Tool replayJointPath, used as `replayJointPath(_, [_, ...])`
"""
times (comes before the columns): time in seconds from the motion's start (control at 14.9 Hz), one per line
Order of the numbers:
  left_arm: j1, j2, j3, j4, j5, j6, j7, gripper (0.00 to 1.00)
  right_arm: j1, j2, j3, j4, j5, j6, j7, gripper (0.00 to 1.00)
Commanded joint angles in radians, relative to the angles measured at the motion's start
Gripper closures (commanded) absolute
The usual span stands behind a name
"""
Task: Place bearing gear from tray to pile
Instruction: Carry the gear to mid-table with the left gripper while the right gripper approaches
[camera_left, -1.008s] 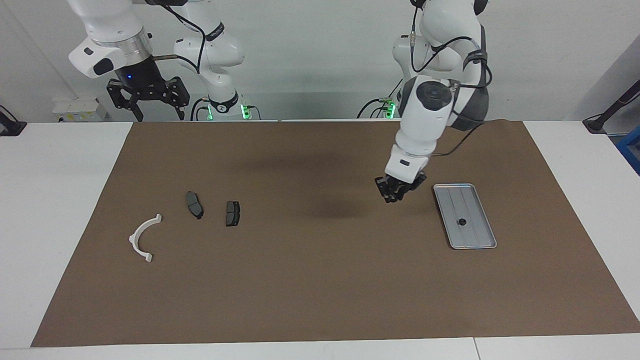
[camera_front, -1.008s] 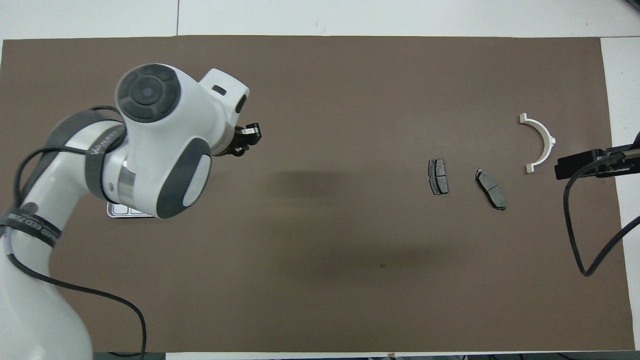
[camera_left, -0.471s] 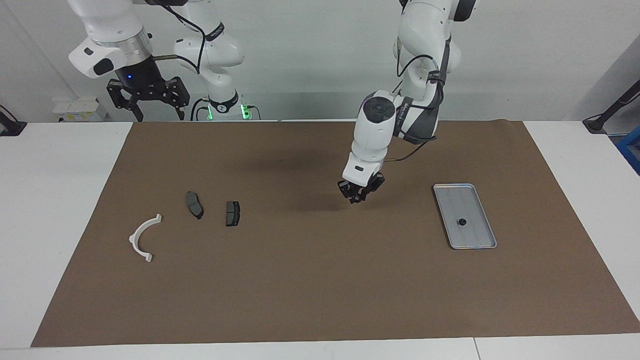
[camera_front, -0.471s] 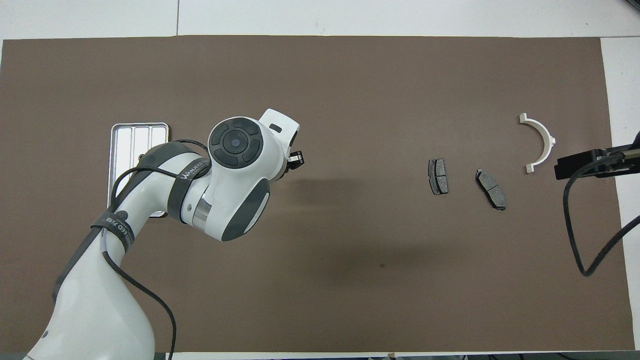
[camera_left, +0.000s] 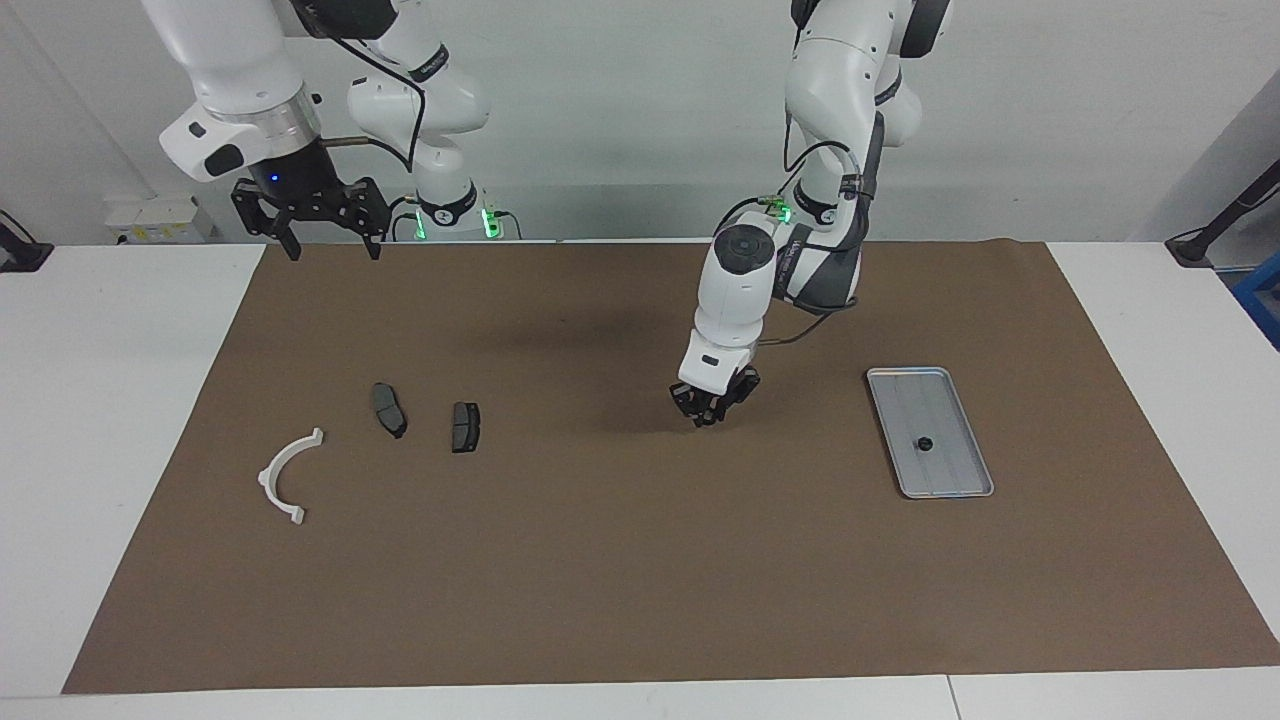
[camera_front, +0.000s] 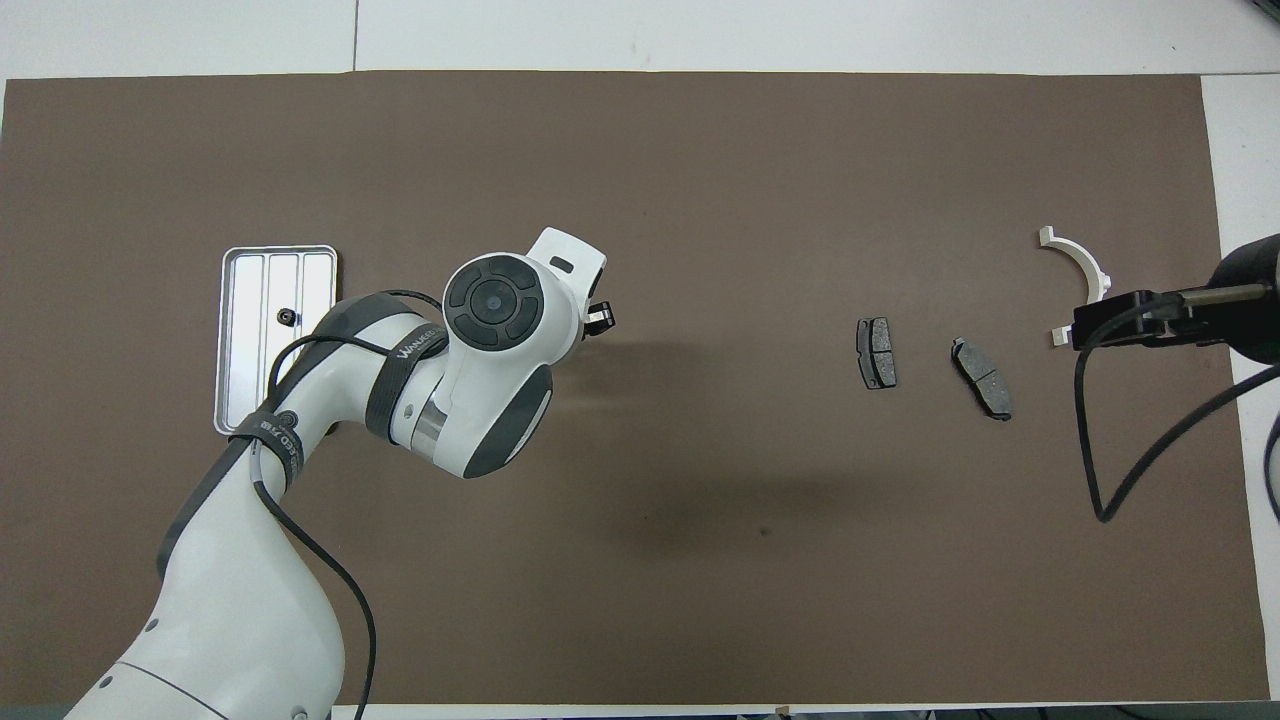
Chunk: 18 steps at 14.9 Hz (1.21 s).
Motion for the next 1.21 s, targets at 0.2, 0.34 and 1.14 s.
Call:
replayJointPath(0.2, [-0.008,0.001,0.018,-0.061,0.022,0.102,-0.022,1.00,0.040,-0.008,0.003,-0.121,0.016,0.139,0.063,0.00])
replayJointPath(0.34, [-0.006,0.001,0.018,-0.061,0.022,0.102,-0.020,0.96,0.052,-0.002,0.005,-0.152,0.016,0.180,0.100,0.00])
replayJointPath(1.14, [0.162,0.015,0.027,0.032,0.136,0.032,0.099,0.13,0.192,0.105,0.003,-0.198,0.016,0.349,0.365,0.00])
